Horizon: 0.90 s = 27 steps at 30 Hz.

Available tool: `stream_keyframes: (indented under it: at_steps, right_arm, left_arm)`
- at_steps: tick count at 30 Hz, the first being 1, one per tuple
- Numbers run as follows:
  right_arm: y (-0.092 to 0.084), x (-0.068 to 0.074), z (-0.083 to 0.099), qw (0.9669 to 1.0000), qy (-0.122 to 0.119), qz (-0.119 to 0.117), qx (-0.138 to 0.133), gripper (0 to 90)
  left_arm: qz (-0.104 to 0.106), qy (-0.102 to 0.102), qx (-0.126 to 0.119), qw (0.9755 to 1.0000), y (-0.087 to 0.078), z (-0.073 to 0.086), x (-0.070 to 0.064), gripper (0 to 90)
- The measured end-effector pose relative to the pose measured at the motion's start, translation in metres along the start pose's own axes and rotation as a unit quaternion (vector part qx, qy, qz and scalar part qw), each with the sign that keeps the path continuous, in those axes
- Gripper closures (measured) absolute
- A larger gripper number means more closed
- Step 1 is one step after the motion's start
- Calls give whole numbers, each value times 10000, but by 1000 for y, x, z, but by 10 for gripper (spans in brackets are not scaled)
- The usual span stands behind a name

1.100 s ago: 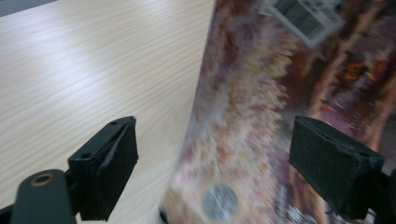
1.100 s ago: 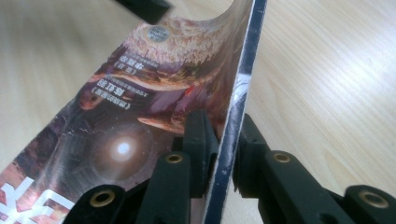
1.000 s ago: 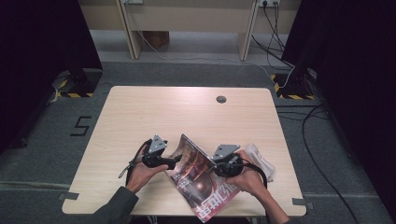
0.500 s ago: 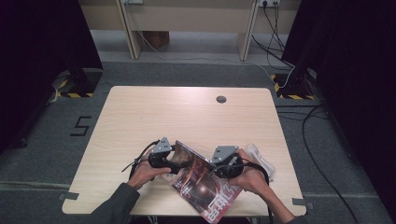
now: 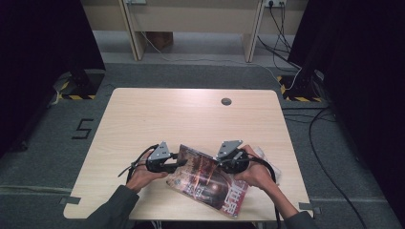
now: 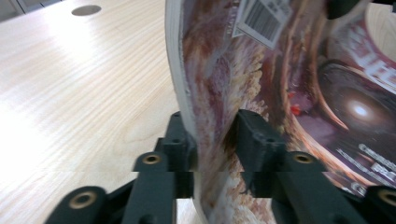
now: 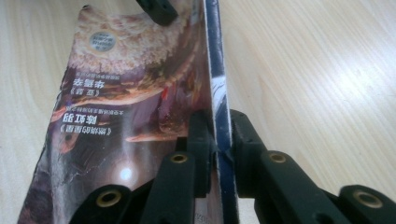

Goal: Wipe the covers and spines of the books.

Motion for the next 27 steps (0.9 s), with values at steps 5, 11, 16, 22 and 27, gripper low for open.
stream_keyframes:
  at_steps: [5, 11, 16, 22, 27]
  right_arm:
    - [5, -5, -2, 9999, 103, 113, 68, 713]
    - [9, -4, -3, 9991, 279, 288, -156, 590]
    - [-5, -12, 6, 9913, 964, 460, -768, 539]
    - [-25, -31, 36, 9769, 1600, 1231, -693, 509]
    - [-34, -45, 70, 9656, 2057, 1559, -328, 505]
  left_arm:
    - [-121, 280, -11, 9995, -18, 0, -10, 776]
    - [-272, 420, -3, 9987, -36, 3, -30, 821]
    - [-467, 519, 4, 9976, -43, 6, -42, 838]
    - [-603, 608, -31, 9963, -53, 6, -49, 839]
    - [-657, 557, -2, 9963, -54, 8, -51, 838]
Point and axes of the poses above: each handheld gripper's, and its own axes: y roughly forward along the jaws, z roughly out of its underside, x roughly to its left, the point moved 5 cm from there along y, roughly forward along the jaws, and after that the axes turned 5 degrees about -y, right-handed, at the moved point
